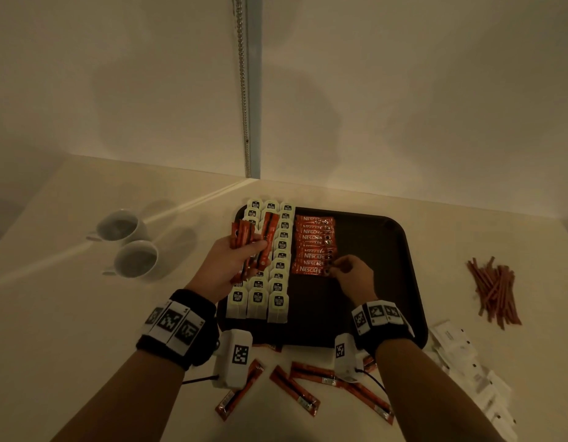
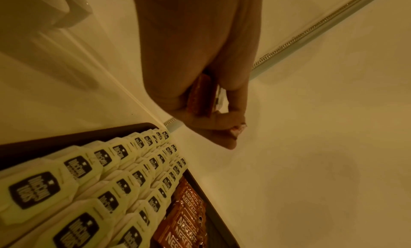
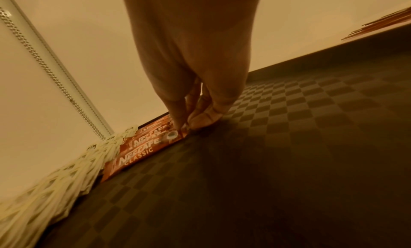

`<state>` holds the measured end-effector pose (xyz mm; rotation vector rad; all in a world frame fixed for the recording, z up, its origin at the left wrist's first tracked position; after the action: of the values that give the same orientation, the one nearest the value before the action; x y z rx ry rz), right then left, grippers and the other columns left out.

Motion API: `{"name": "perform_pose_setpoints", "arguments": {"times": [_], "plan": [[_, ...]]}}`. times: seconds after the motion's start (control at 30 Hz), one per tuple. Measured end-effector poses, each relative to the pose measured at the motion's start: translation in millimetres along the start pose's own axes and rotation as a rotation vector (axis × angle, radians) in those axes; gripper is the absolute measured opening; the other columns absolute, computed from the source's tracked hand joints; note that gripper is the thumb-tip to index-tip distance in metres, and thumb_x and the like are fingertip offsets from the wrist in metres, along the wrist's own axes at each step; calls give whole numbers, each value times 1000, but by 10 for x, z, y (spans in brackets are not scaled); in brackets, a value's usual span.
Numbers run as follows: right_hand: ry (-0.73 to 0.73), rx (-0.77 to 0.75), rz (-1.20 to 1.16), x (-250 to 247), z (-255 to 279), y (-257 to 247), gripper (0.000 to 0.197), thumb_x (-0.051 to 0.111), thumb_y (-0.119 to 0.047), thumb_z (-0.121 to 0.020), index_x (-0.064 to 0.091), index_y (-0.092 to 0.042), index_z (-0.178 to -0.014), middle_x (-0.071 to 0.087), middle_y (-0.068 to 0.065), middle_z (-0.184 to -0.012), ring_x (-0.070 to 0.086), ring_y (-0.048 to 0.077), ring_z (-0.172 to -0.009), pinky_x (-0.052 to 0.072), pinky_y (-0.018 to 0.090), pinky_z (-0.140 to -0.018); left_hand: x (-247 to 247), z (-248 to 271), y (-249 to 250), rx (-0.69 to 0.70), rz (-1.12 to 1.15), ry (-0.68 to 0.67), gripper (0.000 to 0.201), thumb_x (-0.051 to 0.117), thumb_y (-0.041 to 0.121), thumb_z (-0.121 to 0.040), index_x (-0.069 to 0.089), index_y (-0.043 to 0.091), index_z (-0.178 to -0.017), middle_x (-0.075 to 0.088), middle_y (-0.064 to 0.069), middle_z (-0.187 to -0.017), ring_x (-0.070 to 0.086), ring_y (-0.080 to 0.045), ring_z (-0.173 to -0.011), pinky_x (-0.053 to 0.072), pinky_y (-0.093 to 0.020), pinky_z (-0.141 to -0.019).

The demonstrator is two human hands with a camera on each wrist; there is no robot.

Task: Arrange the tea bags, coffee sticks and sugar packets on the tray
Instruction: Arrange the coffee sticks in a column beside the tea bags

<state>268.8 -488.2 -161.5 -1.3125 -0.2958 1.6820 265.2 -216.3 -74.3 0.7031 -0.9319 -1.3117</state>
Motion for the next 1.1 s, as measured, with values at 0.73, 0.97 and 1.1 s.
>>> {"name": "perform_pose_setpoints", "arguments": {"times": [0.73,0.97,1.1], "plan": [[-456,-330,-767,221,709,-1334,16,50,-3,-92,61,-11,-100,63,7,-105,62,15,-91,54,25,-76,164,57,545,322,-146,43,15,72,6,-81,70,10,-96,72,-4,-87,68,-8,-71,52,-17,-58],[-414,-377,-772,155,793,-1433,14,59,-2,-86,63,-8,-97,64,8,-98,64,9,-82,52,18,-71,158,83,632,434,-413,114,17,82,16,-72,73,18,-85,72,2,-79,69,-9,-73,54,-23,-73],[-338,-446,-632,37,808,-1508,15,64,-4,-84,65,-3,-99,66,10,-97,65,8,-80,54,19,-71,159,108,627,441,-378,123,17,82,16,-72,74,16,-87,71,5,-73,66,-1,-63,52,-17,-63]]}}
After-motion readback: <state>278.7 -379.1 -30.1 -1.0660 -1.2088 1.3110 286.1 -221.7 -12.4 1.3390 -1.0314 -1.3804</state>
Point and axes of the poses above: each hand's wrist, its own z-axis away from the middle knuckle, its own x-axis out of the palm, y = z × x, the point moved 10 cm from there along -z, towards the middle knuckle
